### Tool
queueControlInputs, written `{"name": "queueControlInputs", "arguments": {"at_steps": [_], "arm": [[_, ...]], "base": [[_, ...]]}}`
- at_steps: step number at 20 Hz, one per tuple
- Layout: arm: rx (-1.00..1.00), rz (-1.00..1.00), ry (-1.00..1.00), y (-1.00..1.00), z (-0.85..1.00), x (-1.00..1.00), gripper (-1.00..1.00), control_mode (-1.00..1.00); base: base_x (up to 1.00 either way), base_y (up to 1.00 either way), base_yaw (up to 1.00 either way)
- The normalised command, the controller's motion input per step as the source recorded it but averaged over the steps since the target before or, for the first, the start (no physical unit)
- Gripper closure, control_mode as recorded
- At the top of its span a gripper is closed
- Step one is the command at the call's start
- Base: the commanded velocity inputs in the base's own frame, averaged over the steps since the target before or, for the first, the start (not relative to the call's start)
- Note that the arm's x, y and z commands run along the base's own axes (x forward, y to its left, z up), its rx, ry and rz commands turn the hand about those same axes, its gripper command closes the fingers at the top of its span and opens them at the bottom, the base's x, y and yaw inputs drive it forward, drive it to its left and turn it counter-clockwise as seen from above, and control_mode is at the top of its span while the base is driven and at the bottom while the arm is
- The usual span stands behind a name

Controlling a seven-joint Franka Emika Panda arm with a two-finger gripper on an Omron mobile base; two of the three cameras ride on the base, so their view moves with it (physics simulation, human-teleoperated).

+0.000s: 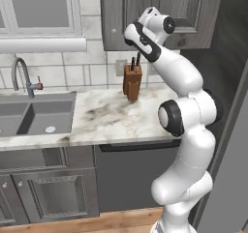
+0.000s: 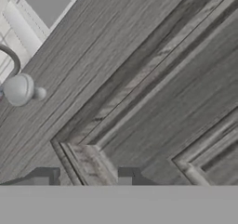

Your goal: Close all open cabinet doors.

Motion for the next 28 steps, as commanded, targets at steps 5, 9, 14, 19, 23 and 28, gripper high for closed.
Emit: {"name": "queueControlInputs", "arguments": {"at_steps": [5, 9, 14, 19, 23, 28], "arm": [[-0.1, 0.0, 0.0, 0.27, -0.57, 0.07, -1.0, -1.0], [-0.12, 0.0, 0.0, 0.37, -0.6, -0.28, -1.0, -1.0], [-0.06, -0.05, 0.0, 0.29, -0.32, -0.61, -1.0, -1.0], [0.0, -0.12, -0.01, 0.16, -0.09, -0.95, -1.0, -1.0], [0.0, -0.17, -0.02, 0.05, 0.0, -1.0, -1.0, -1.0], [0.0, -0.2, 0.0, 0.0, 0.0, -1.0, -1.0, -1.0]], "base": [[0.0, 0.0, 0.0], [0.0, 0.0, 0.0], [0.0, 0.0, 0.0], [0.0, 0.0, 0.0], [0.0, 0.0, 0.0], [0.0, 0.0, 0.0]]}}
